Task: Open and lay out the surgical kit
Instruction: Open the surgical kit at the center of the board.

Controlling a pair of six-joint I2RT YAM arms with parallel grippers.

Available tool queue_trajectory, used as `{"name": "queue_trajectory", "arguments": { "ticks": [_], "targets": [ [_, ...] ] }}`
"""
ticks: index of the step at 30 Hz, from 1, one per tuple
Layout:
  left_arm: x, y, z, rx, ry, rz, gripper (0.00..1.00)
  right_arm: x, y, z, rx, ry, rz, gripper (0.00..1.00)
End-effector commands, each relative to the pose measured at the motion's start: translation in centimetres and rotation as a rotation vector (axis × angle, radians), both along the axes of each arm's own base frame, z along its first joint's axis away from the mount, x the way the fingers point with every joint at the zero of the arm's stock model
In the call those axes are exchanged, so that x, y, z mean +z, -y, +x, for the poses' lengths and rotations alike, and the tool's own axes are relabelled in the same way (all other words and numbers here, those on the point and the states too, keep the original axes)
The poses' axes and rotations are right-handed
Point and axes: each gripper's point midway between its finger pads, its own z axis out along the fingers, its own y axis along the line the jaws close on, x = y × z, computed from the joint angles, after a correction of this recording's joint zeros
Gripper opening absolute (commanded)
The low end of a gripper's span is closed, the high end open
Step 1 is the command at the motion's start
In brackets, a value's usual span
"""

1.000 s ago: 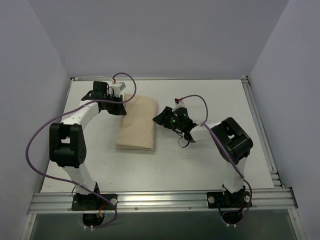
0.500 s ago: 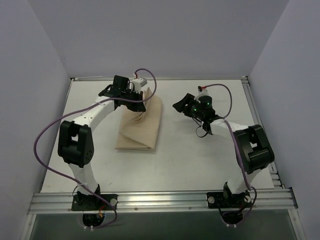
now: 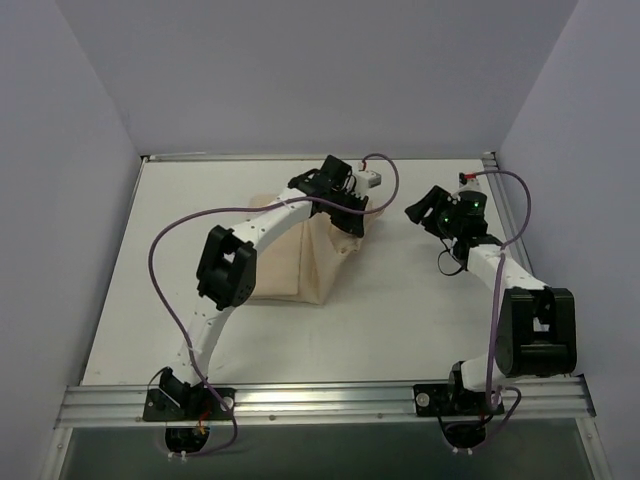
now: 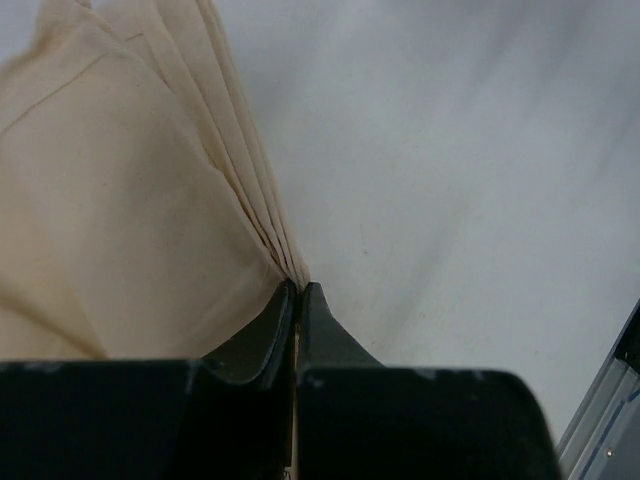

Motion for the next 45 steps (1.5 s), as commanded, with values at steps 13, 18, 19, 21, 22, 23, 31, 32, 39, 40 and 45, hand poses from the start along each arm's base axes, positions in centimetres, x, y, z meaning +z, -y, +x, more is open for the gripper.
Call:
{"name": "queue_trajectory", "arguments": {
  "ticks": [13, 18, 19, 21, 22, 23, 31, 32, 39, 40, 45],
  "targets": [
    [7.2, 8.8, -9.0, -0.327, 0.065, -0.101, 0.76, -1.8, 6.8, -2.4, -0.123, -0.075, -0.052, 0.58],
    [9.3, 4.7, -8.5, -0.297, 0.084, -0.05, 0.77, -2.6, 4.2, -2.4, -0.06, -0.091, -0.066, 0.57],
    [10.7, 3.3, -8.1, -0.273, 0.105, -0.048, 0.77, -2.6, 3.6, -2.4, -0.045, -0.089, -0.079, 0.57],
    [10.6, -0.5, -5.5, -0.193, 0.106, -0.021, 0.77, -3.0, 2.1, -2.4, -0.006, -0.094, -0.091, 0.58],
    [10.2, -2.7, -5.4, -0.159, 0.099, 0.009, 0.77, -3.1, 1.8, -2.2, 0.001, -0.091, -0.09, 0.58],
    [9.7, -4.6, -4.0, -0.106, 0.129, 0.05, 0.82, -3.7, 1.5, -2.1, 0.009, -0.103, -0.09, 0.58],
    [2.4, -16.1, -4.4, -0.068, 0.268, 0.407, 0.95, -8.8, -3.2, -1.4, 0.109, -0.212, -0.152, 0.59],
    [1.5, -16.6, -5.9, -0.104, 0.263, 0.429, 0.95, -9.9, -3.3, -1.4, 0.11, -0.236, -0.165, 0.58],
    [-1.2, -17.7, -12.4, -0.396, 0.268, 0.552, 1.0, -12.4, -4.5, -1.8, 0.13, -0.278, -0.215, 0.56],
    [-1.4, -18.0, -12.7, -0.426, 0.288, 0.585, 1.0, -12.6, -4.6, -1.8, 0.131, -0.278, -0.215, 0.55],
    [-2.3, -17.9, -12.8, -0.428, 0.399, 0.723, 0.93, -13.7, -4.5, -1.8, 0.12, -0.293, -0.233, 0.52]
  ]
}}
